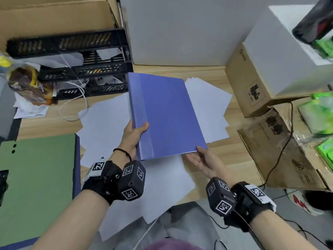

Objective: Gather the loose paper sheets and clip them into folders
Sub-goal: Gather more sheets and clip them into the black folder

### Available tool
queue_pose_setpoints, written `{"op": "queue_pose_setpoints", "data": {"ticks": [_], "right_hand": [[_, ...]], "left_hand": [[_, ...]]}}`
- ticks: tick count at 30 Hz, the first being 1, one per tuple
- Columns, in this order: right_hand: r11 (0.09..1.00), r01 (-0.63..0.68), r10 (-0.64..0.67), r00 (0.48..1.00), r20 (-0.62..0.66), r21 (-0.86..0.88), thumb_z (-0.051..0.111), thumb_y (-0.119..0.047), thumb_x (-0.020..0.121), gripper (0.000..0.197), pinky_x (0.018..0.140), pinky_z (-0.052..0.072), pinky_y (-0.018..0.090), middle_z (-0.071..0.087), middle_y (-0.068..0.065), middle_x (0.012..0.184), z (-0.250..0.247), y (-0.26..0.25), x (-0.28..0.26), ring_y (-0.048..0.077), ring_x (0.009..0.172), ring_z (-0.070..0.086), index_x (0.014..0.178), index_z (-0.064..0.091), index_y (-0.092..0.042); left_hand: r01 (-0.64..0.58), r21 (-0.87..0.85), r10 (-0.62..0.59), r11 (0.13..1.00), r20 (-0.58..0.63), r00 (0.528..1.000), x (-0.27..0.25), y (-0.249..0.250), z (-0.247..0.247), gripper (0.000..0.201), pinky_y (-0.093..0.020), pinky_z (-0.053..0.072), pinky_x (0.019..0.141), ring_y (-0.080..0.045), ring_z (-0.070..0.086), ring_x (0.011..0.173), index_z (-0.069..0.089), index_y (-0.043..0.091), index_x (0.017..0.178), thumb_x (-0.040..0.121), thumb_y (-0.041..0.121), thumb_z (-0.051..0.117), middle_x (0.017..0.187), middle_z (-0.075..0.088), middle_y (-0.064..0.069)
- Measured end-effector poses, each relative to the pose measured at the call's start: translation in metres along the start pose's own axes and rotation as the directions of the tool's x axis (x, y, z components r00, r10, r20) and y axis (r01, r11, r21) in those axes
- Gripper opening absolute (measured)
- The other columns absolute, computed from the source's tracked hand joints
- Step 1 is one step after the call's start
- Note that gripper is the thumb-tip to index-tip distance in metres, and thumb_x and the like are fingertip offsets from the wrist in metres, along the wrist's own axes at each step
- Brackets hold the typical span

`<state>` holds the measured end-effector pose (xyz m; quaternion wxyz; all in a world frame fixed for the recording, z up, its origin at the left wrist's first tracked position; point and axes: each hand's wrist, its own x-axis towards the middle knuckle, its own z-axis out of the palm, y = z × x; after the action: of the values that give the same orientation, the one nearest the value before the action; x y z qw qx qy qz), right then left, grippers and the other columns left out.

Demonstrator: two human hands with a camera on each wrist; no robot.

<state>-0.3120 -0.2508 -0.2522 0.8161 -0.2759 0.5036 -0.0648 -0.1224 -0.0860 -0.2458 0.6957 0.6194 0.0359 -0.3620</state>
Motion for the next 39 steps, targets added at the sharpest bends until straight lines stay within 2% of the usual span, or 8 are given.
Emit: {"op": "queue_pose_setpoints", "data": {"ticks": [6,11,16,21,26,30,36,39], "right_hand": [[0.983,-0.033,0.032,0.999,0.011,0.181,0.037,-0.010,0.104,0.024,0.068,0.060,0.036,0.075,0.013,0.078,-0.021,-0.011,0.013,0.023,0.068,0.075,0.098,0.059,-0.004],[0.970,-0.086,0.060,0.991,0.119,0.226,0.037,-0.006,0.103,0.022,0.074,0.061,0.041,0.075,0.014,0.094,-0.025,-0.035,0.033,0.029,0.081,0.074,0.110,0.058,-0.006],[0.966,-0.050,0.012,0.989,0.150,0.254,0.038,0.002,0.101,0.034,0.077,0.061,0.041,0.064,0.014,0.118,-0.038,-0.063,0.053,0.030,0.090,0.072,0.131,0.048,-0.009],[0.947,-0.004,-0.035,0.993,0.114,0.321,0.039,0.003,0.100,0.036,0.071,0.061,0.040,0.065,0.010,0.113,-0.053,-0.094,0.075,0.030,0.085,0.074,0.129,0.044,-0.018],[0.924,0.021,-0.053,0.996,0.076,0.382,0.036,0.000,0.101,0.038,0.074,0.060,0.046,0.061,0.014,0.118,-0.066,-0.113,0.096,0.033,0.085,0.073,0.131,0.040,-0.025],[0.929,0.020,-0.031,0.999,0.022,0.370,0.037,-0.005,0.103,0.033,0.079,0.060,0.045,0.059,0.019,0.123,-0.075,-0.120,0.104,0.033,0.091,0.071,0.132,0.041,-0.019],[0.973,-0.107,0.097,0.994,0.056,0.205,0.038,-0.012,0.104,0.018,0.076,0.061,0.040,0.062,0.021,0.117,-0.073,-0.127,0.108,0.034,0.096,0.067,0.107,0.055,-0.006],[0.982,-0.168,0.159,0.982,0.102,0.088,0.038,-0.014,0.104,0.022,0.080,0.060,0.041,0.061,0.025,0.124,-0.073,-0.125,0.108,0.036,0.102,0.067,0.114,0.055,-0.005]], "left_hand": [[0.019,0.020,-0.020,1.000,0.036,0.999,0.018,-0.011,0.060,0.041,-0.029,0.059,0.069,-0.019,0.069,0.097,0.053,0.014,0.128,0.089,0.015,0.065,0.117,0.067,-0.002],[0.023,0.076,-0.029,0.997,0.081,0.996,0.040,-0.013,0.105,0.045,-0.036,0.057,0.086,-0.022,0.067,0.106,0.049,0.013,0.131,0.089,0.015,0.065,0.124,0.065,-0.004],[0.041,0.106,-0.055,0.994,0.132,0.990,0.069,-0.011,0.142,0.047,-0.036,0.055,0.090,-0.020,0.065,0.110,0.043,0.016,0.136,0.092,0.014,0.061,0.129,0.062,-0.002],[0.018,0.150,-0.044,0.989,0.174,0.984,0.094,-0.014,0.175,0.045,-0.034,0.054,0.091,-0.018,0.064,0.112,0.045,0.020,0.133,0.092,0.018,0.062,0.129,0.062,0.000],[0.040,0.402,-0.126,0.915,0.189,0.974,0.123,-0.021,0.193,0.056,-0.041,0.049,0.099,-0.016,0.060,0.116,0.042,0.021,0.136,0.088,0.036,0.066,0.132,0.058,0.003],[0.081,0.454,-0.171,0.887,0.162,0.972,0.134,-0.035,0.205,0.059,-0.040,0.047,0.102,-0.017,0.055,0.120,0.033,0.019,0.141,0.091,0.034,0.061,0.138,0.051,0.002],[0.101,0.561,-0.236,0.822,0.172,0.956,0.150,-0.039,0.223,0.081,-0.044,0.040,0.109,-0.021,0.046,0.131,0.004,0.011,0.152,0.094,0.035,0.056,0.151,0.038,0.001],[0.094,0.656,-0.262,0.749,0.164,0.951,0.154,-0.041,0.221,0.058,-0.045,0.042,0.106,-0.025,0.050,0.126,0.022,0.007,0.145,0.097,0.026,0.050,0.144,0.045,-0.006]]}}
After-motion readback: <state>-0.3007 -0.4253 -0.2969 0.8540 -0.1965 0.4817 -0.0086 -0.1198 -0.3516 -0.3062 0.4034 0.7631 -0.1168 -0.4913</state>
